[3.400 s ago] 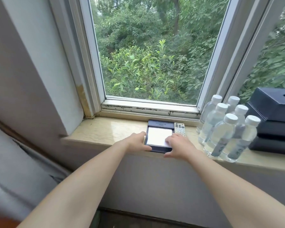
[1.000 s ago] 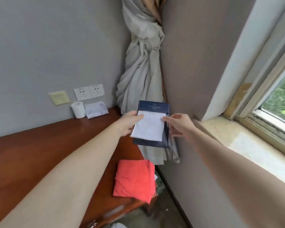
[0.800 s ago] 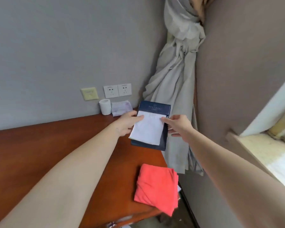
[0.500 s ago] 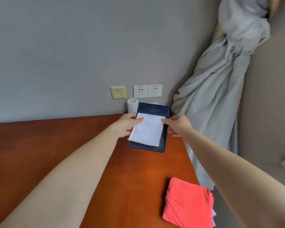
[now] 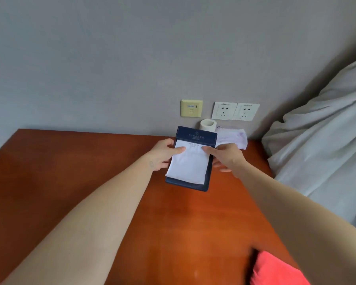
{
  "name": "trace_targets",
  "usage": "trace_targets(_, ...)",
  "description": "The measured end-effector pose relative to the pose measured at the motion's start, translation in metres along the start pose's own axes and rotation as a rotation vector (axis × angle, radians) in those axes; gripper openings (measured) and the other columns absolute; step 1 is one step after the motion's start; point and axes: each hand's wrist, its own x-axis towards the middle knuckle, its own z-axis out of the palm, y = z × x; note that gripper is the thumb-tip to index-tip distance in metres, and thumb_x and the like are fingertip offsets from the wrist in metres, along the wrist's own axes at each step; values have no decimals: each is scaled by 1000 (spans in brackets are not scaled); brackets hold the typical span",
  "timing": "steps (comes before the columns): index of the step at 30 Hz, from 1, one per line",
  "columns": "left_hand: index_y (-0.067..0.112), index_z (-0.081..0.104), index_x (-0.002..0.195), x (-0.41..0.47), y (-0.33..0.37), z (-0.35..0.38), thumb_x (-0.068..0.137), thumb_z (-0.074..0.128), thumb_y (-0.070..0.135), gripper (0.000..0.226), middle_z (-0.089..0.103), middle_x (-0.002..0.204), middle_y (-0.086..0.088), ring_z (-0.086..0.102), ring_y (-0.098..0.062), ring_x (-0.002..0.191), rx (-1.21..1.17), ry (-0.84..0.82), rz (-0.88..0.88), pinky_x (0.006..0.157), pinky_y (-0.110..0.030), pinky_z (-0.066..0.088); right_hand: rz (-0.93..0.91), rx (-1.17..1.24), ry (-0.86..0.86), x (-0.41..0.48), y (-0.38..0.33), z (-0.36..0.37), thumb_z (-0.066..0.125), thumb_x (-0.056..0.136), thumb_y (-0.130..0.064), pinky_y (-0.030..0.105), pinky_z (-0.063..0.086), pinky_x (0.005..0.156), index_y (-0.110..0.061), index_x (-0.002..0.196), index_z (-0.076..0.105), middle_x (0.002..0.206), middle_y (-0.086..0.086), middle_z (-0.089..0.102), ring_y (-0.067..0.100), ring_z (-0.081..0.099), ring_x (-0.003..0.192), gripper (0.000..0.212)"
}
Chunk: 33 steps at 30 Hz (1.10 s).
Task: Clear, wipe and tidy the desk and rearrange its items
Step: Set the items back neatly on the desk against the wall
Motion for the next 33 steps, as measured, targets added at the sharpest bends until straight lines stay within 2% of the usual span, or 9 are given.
trace_targets(5,16,58,119,24,-6,-28,91,70,26,32,69,111,-2,65,-17,103,-42,10,-42,76,-30,53,-7,-35,-32,35,-17,27,71,85,-44,35,60,74,-14,96,69,79,3,73,15,71,74,32)
trace_targets(10,17,59,120,63,-14,-47,91,71,26,32,68,114,-2,64,-18,106,-61,15,-90,86,-35,53,-11,-107,-33,72,-28,50,64,91,-43,39,60,78,-18,89,64,81,4,72,17,71,76,25)
trace_targets(14,19,59,110,97,-19,-50,92,70,27,22,68,108,-1,64,-14,97,-66,39,-130,77,-31,53,58,-80,-35,104,-19,68,62,92,-43,38,61,72,-14,99,65,81,5,72,18,71,71,30)
trace_targets(17,16,60,113,123,-22,-49,94,67,25,22,69,111,-3,65,-15,100,-48,31,-140,79,-30,53,126,-49,-61,128,-11,80,67,90,-36,41,61,74,-8,99,64,87,9,69,24,70,74,29)
trace_targets(21,9,62,122,156,-29,-50,94,59,3,29,67,115,-11,63,-20,97,50,44,-132,77,-27,51,145,-53,-68,154,-6,93,63,90,-23,47,58,84,-2,101,67,85,9,67,27,67,77,24)
trace_targets(26,7,65,121,184,-38,-40,88,61,2,34,67,106,-12,63,-24,95,282,91,-105,85,-37,53,186,-76,-30,173,4,102,55,88,-15,50,56,87,4,106,66,101,18,69,35,67,95,28)
trace_targets(29,6,59,127,192,-39,-29,88,61,1,39,58,94,-3,55,-19,91,406,118,-31,80,-27,44,201,-120,8,177,10,100,51,86,-13,36,54,69,0,81,60,89,15,64,32,61,80,17)
trace_targets(31,7,57,129,197,-39,-25,89,60,1,40,54,87,3,52,-18,91,450,131,-4,77,-25,41,175,-157,51,181,11,97,49,85,-10,28,34,53,-9,63,44,87,14,50,25,45,65,23)
trace_targets(33,5,60,125,200,-40,-22,90,58,3,35,54,83,5,54,-19,92,520,119,16,78,-28,44,160,-167,86,185,11,94,48,85,-9,27,24,49,-13,60,37,84,12,45,24,38,64,27)
